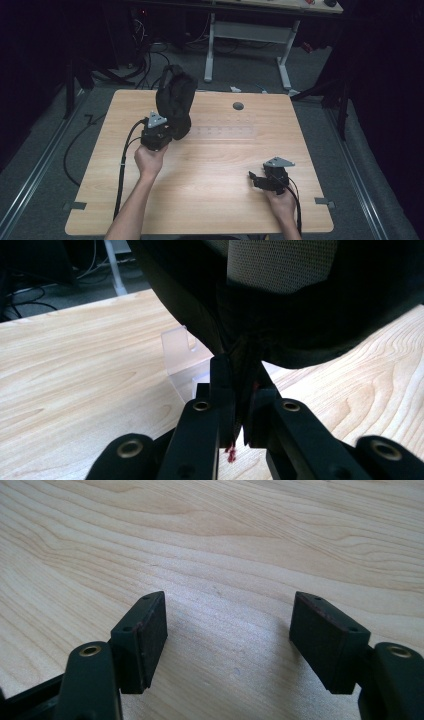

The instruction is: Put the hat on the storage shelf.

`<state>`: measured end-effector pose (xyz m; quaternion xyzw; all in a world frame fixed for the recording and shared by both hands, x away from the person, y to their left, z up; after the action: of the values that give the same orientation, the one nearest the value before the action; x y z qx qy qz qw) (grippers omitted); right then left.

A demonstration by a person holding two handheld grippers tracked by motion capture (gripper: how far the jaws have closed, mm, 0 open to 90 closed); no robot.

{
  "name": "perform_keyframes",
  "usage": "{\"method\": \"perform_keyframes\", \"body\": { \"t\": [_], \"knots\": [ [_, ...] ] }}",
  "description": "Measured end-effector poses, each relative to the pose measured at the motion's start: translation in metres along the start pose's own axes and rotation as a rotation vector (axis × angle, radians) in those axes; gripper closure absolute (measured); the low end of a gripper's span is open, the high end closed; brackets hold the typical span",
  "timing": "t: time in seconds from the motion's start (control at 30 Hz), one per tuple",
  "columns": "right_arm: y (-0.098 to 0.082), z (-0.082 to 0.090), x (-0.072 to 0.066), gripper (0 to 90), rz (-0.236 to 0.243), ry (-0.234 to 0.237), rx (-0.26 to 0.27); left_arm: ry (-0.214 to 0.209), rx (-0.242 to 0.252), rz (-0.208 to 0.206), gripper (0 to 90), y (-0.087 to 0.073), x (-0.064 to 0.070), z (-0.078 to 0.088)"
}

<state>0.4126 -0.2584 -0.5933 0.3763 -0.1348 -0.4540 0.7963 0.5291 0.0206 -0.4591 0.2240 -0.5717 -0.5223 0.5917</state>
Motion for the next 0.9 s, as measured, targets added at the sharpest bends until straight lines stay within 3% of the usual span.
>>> {"method": "perform_keyframes", "body": {
  "t": [0.3, 0.47, 0.5, 0.53, 0.57, 0.6, 0.63, 0.9],
  "knots": [
    [0.0, 0.0, 0.0, 31.6, -0.001, 0.001, 0.0, 0.008, -0.035, 0.003, 84.6, -0.015, -0.005, -0.006],
    [0.0, 0.0, 0.0, 31.6, -0.002, 0.0, 0.0, 0.004, -0.043, 0.031, 83.0, -0.016, -0.009, -0.005],
    [0.0, 0.0, 0.0, 31.6, -0.002, 0.001, 0.0, 0.003, -0.048, 0.037, 76.7, -0.016, -0.01, -0.004],
    [0.0, 0.0, 0.0, 31.6, -0.002, 0.001, 0.0, 0.005, -0.048, 0.039, 76.7, -0.016, -0.01, -0.004],
    [0.0, 0.0, 0.0, 31.6, -0.004, 0.001, 0.0, 0.006, -0.05, 0.039, 68.9, -0.016, -0.011, -0.003],
    [0.0, 0.0, 0.0, 31.6, -0.004, 0.001, 0.0, 0.008, -0.055, 0.042, 68.9, -0.016, -0.011, -0.003],
    [0.0, 0.0, 0.0, 31.6, -0.002, 0.001, 0.0, 0.01, -0.06, 0.051, 59.4, -0.016, -0.012, -0.003],
    [0.0, 0.0, 0.0, 31.6, -0.003, 0.001, 0.0, 0.023, -0.084, 0.063, 41.1, -0.022, -0.016, 0.001]
  ]
}}
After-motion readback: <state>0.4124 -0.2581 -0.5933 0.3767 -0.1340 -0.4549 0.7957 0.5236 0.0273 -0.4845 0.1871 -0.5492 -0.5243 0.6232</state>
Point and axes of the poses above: each handheld gripper's, and its own axes: z roughly backward along the jaws, y roughly out of its top, x roughly to its right, the point moved 9 cm from there along -z, roughly forward along the jaws, and after that the axes turned 12 degrees about y, right-handed, at the moved point
